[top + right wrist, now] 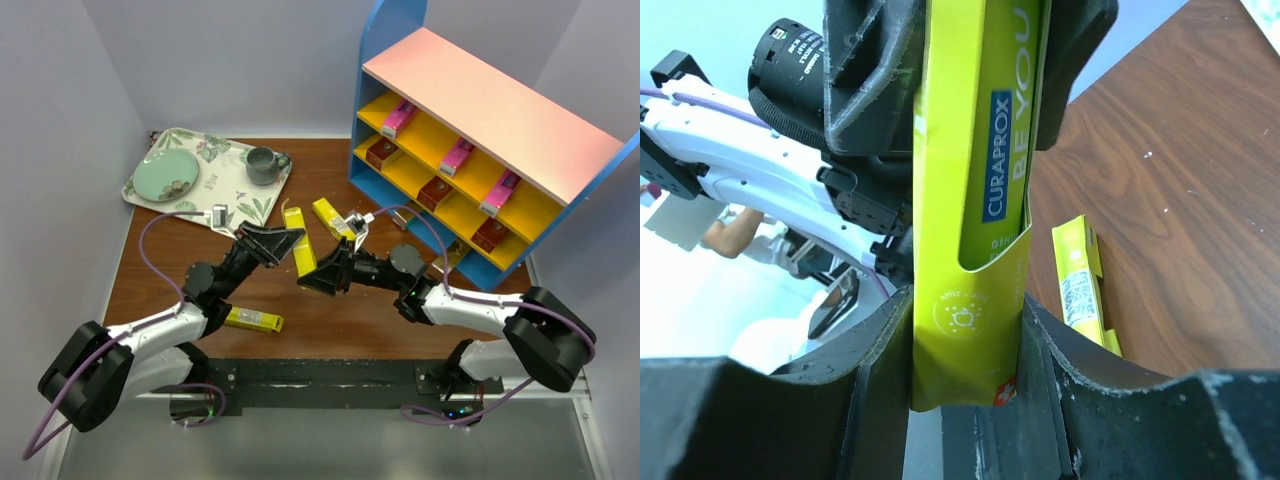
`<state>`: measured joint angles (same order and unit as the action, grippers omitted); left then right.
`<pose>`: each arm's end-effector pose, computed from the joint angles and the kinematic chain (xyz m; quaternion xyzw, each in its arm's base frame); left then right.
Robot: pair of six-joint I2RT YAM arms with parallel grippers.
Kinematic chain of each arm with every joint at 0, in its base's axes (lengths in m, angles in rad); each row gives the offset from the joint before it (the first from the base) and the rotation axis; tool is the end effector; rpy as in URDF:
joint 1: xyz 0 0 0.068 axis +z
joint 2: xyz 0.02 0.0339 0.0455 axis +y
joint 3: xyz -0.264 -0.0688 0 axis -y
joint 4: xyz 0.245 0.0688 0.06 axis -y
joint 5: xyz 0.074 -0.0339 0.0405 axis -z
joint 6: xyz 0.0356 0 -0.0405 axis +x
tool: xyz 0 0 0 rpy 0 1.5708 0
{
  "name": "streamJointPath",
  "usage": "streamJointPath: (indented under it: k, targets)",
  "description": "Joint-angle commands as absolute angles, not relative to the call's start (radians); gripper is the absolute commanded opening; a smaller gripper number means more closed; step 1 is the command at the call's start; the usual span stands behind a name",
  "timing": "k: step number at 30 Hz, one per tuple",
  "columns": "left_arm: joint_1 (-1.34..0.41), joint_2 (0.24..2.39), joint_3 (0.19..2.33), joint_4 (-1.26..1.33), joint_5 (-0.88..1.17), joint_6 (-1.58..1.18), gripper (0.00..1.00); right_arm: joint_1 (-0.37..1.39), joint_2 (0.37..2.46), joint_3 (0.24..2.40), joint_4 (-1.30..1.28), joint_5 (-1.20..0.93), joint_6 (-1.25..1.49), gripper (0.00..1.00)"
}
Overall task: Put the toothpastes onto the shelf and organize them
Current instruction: Pick up the toothpaste from the center of the board.
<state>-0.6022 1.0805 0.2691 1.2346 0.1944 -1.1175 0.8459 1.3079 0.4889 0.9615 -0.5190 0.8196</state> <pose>0.1669 -0.1230 0.2548 -0.0588 0.5432 -0.6678 0.5055 0.1634 0.2111 0.2453 -0.2022 0.6304 0.6534 0.3671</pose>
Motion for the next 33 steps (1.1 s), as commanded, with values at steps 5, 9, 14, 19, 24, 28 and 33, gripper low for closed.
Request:
streamJointPath:
  k: [5,9,14,19,24,28,33]
  targets:
    - [-0.600,1.002,0.264,1.235,0.150,-1.042,0.80,0.854,1.200,0.544,0.746,-0.477,0.707,0.24]
    - [-0.600,0.893,0.307,1.001,0.092,-0.933,0.92,0.853,1.096,0.638,0.461,-0.384,0.570,0.24]
    - [-0.600,0.760,0.524,0.430,-0.079,-0.750,0.95,0.853,1.046,0.822,0.004,-0.184,0.405,0.24]
    - [-0.600,0.724,0.758,-0.022,-0.257,-0.585,0.96,0.854,1.069,1.072,-0.326,0.047,0.321,0.24]
    - [-0.600,0.715,0.923,-0.271,-0.416,-0.431,0.96,0.853,1.141,1.375,-0.550,0.260,0.226,0.24]
    - [-0.600,0.701,0.974,-0.385,-0.460,-0.344,0.96,0.851,1.227,1.575,-0.708,0.388,0.180,0.26]
    - [-0.600,0.666,0.919,-0.364,-0.506,-0.226,0.99,0.807,1.365,1.846,-0.850,0.543,0.147,0.26]
